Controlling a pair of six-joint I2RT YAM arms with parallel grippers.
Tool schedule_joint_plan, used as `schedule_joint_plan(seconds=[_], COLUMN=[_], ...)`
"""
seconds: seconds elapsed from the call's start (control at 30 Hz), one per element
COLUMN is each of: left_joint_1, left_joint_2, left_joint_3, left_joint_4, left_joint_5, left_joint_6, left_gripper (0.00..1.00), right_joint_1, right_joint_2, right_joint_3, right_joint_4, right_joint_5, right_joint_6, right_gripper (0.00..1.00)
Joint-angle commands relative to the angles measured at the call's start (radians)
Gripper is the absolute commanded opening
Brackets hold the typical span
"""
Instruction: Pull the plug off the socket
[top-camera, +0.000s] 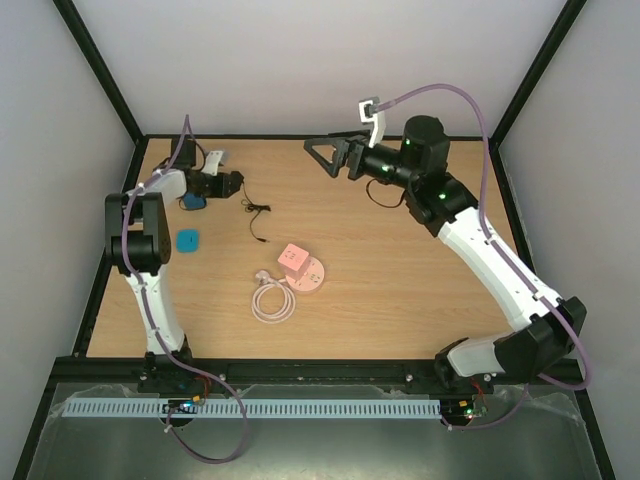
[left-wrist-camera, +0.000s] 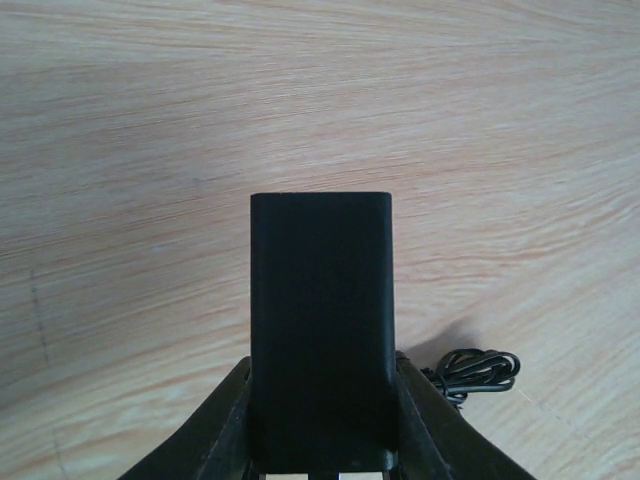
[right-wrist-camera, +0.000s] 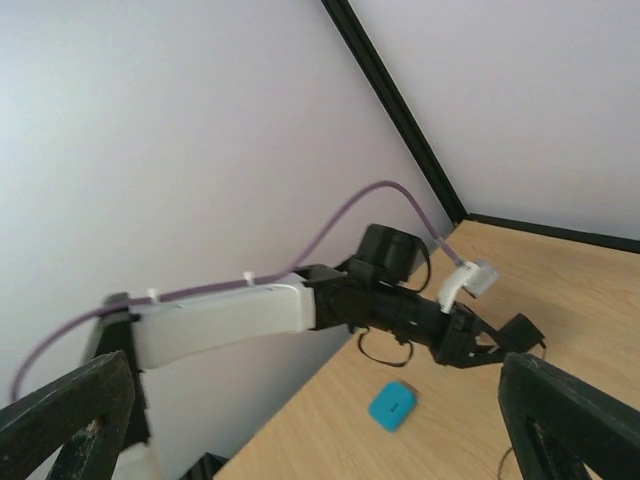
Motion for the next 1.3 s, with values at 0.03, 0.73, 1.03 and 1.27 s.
schedule_joint_plan(seconds=[0.03,0.73,1.03,1.27], left_joint_1=[0.019,0.019,-0.01,-0.049], left_joint_2=[0.071,0.091,-0.087,-0.25], left_joint_3=[0.09,0.176,0.097,0.009], left_joint_4=[-0.054,-0.084,-0.103,-0.145], left_joint_5=[0.02,-0.092,-0.124,-0.16], left_joint_6=[-0.042,-0.104,0.005,0.121], left_gripper=[0.22,0.64,0.78,0.99], right_joint_1=[-0.004,-0.004,-0.004,-0.005], right_joint_2=[-0.006,0.006,-0.019,-0.051], right_joint_3=[0.088,0.136,0.124,0.024], right_joint_4=[-0.016,-0.011,-0.08,-0.147], right_joint_5=[-0.022,-0.026,0.049,0.153], right_joint_6=[0.129,0.267,0.132,-0.112], right_gripper=[0.98,0.98,0.98,0.98])
